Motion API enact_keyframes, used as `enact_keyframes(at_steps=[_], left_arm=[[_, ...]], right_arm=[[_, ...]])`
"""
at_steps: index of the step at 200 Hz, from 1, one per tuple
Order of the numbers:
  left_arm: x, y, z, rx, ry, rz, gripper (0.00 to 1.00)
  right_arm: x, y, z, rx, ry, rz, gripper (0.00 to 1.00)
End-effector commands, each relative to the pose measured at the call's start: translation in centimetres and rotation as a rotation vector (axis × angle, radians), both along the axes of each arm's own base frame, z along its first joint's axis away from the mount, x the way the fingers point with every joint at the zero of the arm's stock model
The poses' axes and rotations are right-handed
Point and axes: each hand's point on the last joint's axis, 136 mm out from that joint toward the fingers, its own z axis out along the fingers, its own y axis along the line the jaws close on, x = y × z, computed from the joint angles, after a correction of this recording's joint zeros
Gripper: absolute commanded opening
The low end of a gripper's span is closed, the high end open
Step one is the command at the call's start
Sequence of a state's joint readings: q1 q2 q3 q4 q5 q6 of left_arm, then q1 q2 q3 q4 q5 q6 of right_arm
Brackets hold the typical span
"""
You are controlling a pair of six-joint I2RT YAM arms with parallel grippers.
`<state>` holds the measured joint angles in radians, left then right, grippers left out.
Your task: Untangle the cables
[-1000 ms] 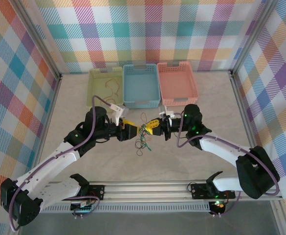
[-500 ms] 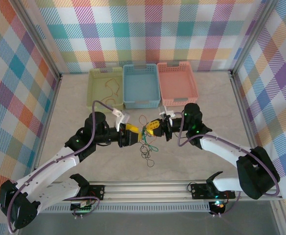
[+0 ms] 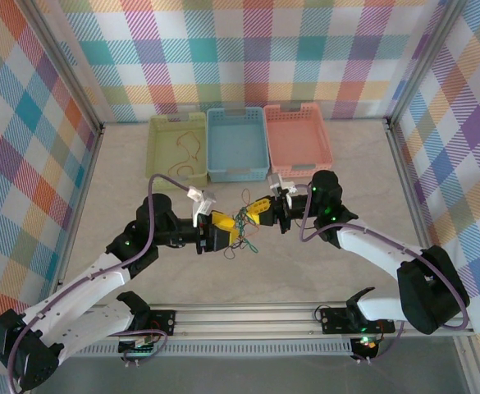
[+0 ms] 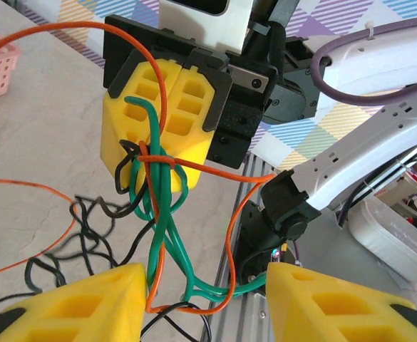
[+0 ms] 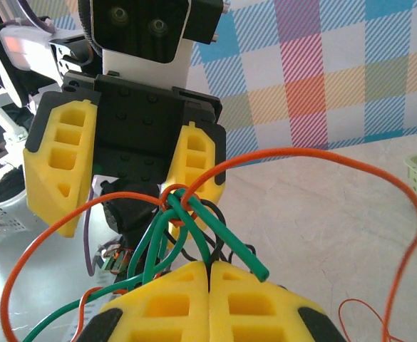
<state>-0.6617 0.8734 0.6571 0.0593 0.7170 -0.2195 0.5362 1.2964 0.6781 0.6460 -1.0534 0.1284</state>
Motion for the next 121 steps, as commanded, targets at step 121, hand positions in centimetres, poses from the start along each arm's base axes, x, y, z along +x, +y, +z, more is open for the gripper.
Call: enact_keyframes(at_steps=[121], left_arm=[[1.9,-0.5,1.8,0.055,-0.104,0.060,0.47]], right_arm=[[-1.0,-0.3,1.5,0.023,-0.026,0.060,0.00]])
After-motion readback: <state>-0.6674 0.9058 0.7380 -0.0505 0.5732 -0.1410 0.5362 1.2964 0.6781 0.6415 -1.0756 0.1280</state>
